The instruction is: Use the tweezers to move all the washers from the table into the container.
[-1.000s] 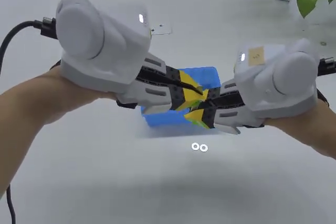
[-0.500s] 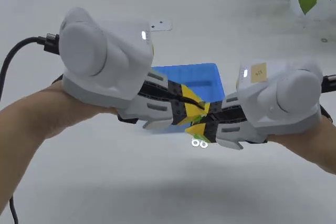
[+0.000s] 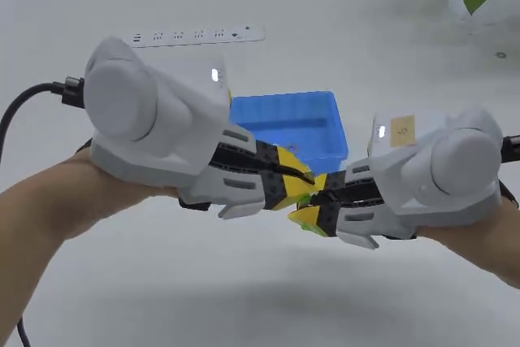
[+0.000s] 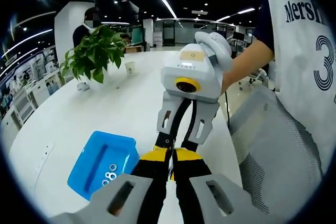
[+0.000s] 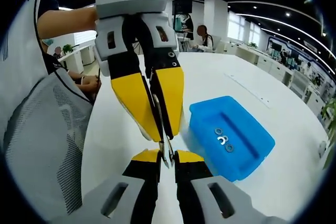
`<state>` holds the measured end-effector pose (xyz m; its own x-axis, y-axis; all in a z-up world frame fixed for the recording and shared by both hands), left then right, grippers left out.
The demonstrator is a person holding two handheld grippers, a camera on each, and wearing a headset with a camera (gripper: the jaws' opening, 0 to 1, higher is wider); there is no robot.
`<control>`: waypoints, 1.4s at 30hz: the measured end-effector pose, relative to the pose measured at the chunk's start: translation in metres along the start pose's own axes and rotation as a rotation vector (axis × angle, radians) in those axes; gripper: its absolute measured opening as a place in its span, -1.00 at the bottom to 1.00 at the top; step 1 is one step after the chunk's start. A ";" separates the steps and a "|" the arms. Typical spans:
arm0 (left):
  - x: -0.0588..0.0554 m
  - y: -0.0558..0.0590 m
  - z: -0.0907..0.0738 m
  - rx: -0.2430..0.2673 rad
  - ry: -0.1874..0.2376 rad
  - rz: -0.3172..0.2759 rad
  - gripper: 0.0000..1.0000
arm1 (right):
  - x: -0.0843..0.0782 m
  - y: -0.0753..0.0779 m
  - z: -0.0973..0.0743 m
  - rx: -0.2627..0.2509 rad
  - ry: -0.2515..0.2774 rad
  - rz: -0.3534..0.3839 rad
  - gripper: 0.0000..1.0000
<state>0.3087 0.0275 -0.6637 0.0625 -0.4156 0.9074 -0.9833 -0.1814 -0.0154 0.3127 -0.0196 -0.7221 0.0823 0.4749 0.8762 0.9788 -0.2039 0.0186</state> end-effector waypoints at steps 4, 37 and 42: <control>-0.003 0.000 0.001 -0.003 -0.003 0.002 -0.87 | -0.004 0.001 0.001 0.002 -0.001 0.004 -0.77; -0.020 -0.011 0.009 -0.008 -0.033 -0.016 -0.86 | -0.020 0.013 0.013 -0.004 -0.013 0.046 -0.75; -0.021 -0.013 0.010 -0.009 -0.034 -0.019 -0.86 | -0.021 0.015 0.015 -0.003 -0.016 0.048 -0.74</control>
<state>0.3217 0.0294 -0.6866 0.0865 -0.4427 0.8925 -0.9835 -0.1810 0.0055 0.3288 -0.0201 -0.7468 0.1324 0.4776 0.8685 0.9730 -0.2297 -0.0221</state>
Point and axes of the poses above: the centre of the closed fingertips' face, and the gripper's own axes: z roughly forward along the fingers, y roughly to its right, x roughly out of its top, the point moved 5 cm from there along -z, roughly backward along the fingers, and after that the axes turned 7 degrees about y, right-handed, at the moved point
